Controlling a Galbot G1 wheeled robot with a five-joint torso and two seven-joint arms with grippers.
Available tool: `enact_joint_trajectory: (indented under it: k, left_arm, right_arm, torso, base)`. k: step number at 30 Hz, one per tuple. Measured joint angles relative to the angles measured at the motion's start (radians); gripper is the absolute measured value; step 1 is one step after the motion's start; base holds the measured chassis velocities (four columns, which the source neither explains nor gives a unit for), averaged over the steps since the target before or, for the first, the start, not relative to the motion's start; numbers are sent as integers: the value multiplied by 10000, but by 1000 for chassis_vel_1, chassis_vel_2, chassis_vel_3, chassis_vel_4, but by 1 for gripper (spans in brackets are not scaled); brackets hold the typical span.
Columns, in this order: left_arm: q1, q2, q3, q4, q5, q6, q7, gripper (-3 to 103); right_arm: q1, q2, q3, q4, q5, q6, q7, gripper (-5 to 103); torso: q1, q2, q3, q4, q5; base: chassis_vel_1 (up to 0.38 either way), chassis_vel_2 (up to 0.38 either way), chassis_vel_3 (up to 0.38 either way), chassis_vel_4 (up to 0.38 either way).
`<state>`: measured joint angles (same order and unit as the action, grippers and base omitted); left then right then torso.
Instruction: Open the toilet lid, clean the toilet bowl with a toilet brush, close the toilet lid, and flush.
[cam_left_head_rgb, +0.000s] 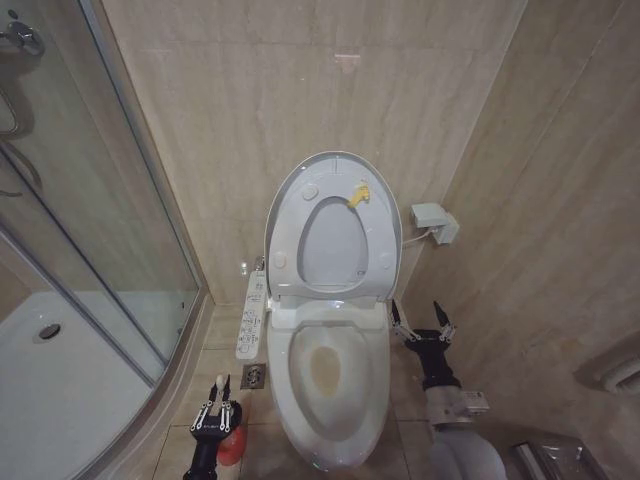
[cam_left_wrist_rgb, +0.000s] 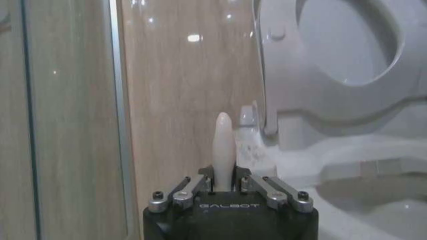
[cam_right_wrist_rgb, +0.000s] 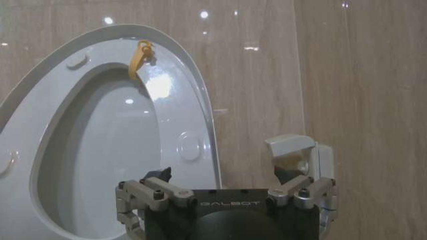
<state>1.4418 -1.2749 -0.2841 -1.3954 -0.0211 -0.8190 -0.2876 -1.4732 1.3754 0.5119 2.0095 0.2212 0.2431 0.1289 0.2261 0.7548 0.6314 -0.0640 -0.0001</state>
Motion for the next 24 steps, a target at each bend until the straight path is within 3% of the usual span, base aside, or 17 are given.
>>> enact_joint_trajectory:
  k: [24]
  left_arm:
    - [-654, 61, 160, 1539, -462, 246, 305, 20]
  right_arm:
    - [0, 0, 0, 0, 0, 0, 0, 100]
  torso:
    - [0, 0, 0, 1, 1]
  base:
    - [0, 0, 0, 0]
